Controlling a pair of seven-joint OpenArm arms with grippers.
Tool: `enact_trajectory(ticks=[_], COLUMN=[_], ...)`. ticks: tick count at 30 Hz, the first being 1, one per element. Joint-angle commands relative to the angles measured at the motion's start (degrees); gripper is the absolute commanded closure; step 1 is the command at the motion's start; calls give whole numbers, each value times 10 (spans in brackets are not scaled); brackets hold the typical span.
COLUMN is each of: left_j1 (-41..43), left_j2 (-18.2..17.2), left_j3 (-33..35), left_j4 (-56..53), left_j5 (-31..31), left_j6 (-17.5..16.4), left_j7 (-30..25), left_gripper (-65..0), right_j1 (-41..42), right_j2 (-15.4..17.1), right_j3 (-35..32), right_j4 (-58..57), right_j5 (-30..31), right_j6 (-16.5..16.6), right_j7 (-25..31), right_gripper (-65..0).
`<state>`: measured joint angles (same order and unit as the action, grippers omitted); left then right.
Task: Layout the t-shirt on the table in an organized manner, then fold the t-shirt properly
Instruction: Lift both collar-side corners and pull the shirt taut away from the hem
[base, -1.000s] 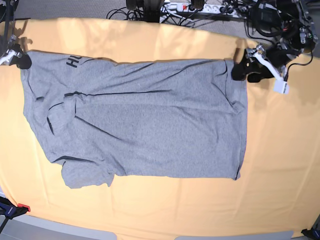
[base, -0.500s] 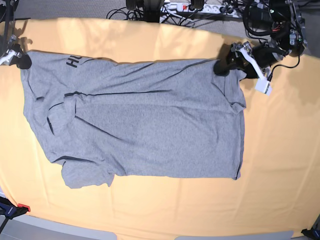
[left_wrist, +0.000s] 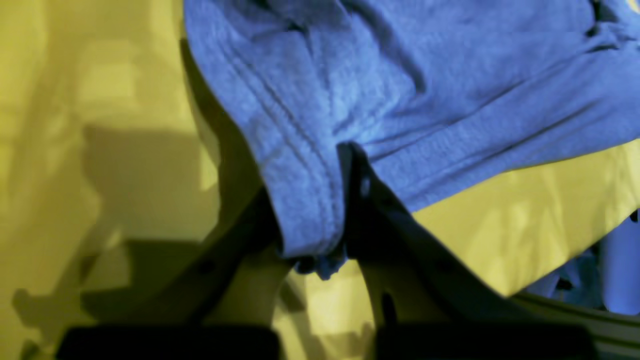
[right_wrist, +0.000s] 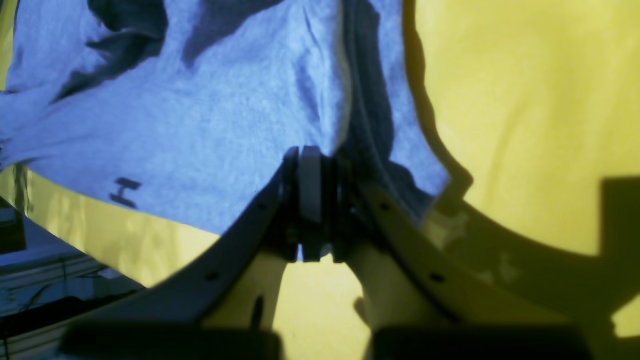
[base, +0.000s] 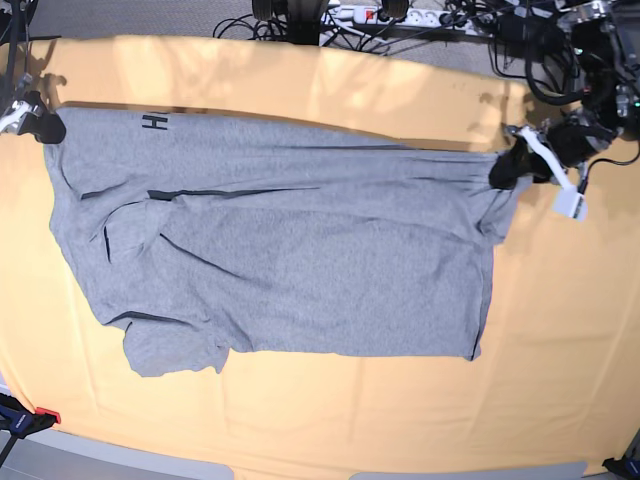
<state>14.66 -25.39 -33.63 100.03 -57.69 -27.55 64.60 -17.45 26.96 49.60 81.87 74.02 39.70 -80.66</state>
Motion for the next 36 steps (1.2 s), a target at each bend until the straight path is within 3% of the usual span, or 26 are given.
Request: enact_trajectory(ticks=[1, 6, 9, 16, 21, 26, 29, 36], left_j1=[-4, -3, -3, -2, 29, 84, 98, 109], left_j2=[-22, -56, -73, -119, -126, -134, -143, -160], left_j3=[-10, -10, -10, -10, -10, -10, -10, -10], left_j4=[8, 8, 8, 8, 8, 8, 8, 8], left_j5=[0, -5, -41, -101, -149, -157, -159, -169], left_j6=[1, 1, 0, -47, -53, -85, -85, -85], left_j7=[-11, 15, 50, 87, 121, 129, 153, 154], left_gripper=[0, 0, 0, 0, 0, 0, 0, 0], right_j1=[1, -11, -28, -84, -104, -106, -115, -146], right_j2=[18, 19, 22, 40, 38, 39, 39, 38], right_j3=[4, 4, 4, 4, 3, 3, 3, 3], right_j4=[10, 11, 21, 112, 122, 122, 122, 122], right_j5=[6, 8, 8, -3, -40, -55, -55, -55], right_j6=[3, 3, 3, 3, 3, 3, 3, 3], right_j7=[7, 7, 7, 7, 7, 7, 7, 7], right_gripper=[0, 0, 0, 0, 0, 0, 0, 0])
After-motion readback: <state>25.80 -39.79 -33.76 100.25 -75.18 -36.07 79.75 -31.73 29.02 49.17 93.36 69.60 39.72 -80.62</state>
